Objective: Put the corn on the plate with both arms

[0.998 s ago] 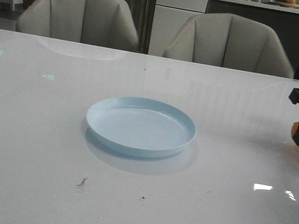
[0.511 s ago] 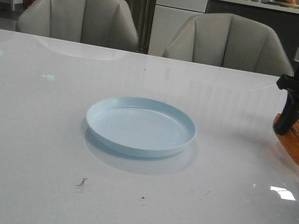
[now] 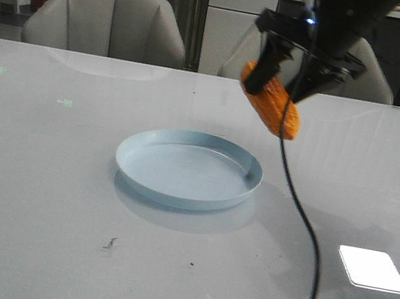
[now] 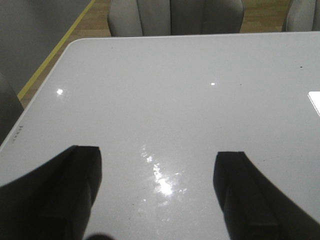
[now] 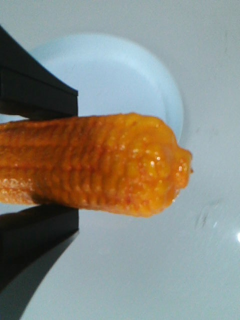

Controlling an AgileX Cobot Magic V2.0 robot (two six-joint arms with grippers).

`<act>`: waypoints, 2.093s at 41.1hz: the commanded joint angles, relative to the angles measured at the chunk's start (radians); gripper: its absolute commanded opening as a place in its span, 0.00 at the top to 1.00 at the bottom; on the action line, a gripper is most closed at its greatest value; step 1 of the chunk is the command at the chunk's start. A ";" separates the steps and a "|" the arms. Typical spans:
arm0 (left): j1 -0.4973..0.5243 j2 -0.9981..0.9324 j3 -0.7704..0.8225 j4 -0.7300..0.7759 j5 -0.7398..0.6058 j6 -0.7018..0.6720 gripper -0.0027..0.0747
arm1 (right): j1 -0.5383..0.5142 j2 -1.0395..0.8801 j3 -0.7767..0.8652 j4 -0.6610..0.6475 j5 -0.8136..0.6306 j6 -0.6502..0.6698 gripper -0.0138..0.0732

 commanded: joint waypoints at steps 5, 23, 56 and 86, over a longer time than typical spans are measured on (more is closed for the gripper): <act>0.000 -0.018 -0.029 -0.011 -0.083 -0.006 0.28 | 0.108 -0.052 -0.072 0.042 -0.042 -0.016 0.45; 0.000 -0.018 -0.029 -0.011 -0.083 -0.006 0.28 | 0.152 0.095 -0.072 0.014 0.019 -0.015 0.45; 0.000 -0.018 -0.029 -0.011 -0.079 -0.006 0.28 | 0.111 0.060 -0.252 -0.046 0.262 -0.014 0.14; 0.000 -0.018 -0.029 -0.011 -0.075 -0.006 0.28 | -0.385 -0.426 -0.222 -0.046 0.394 -0.014 0.14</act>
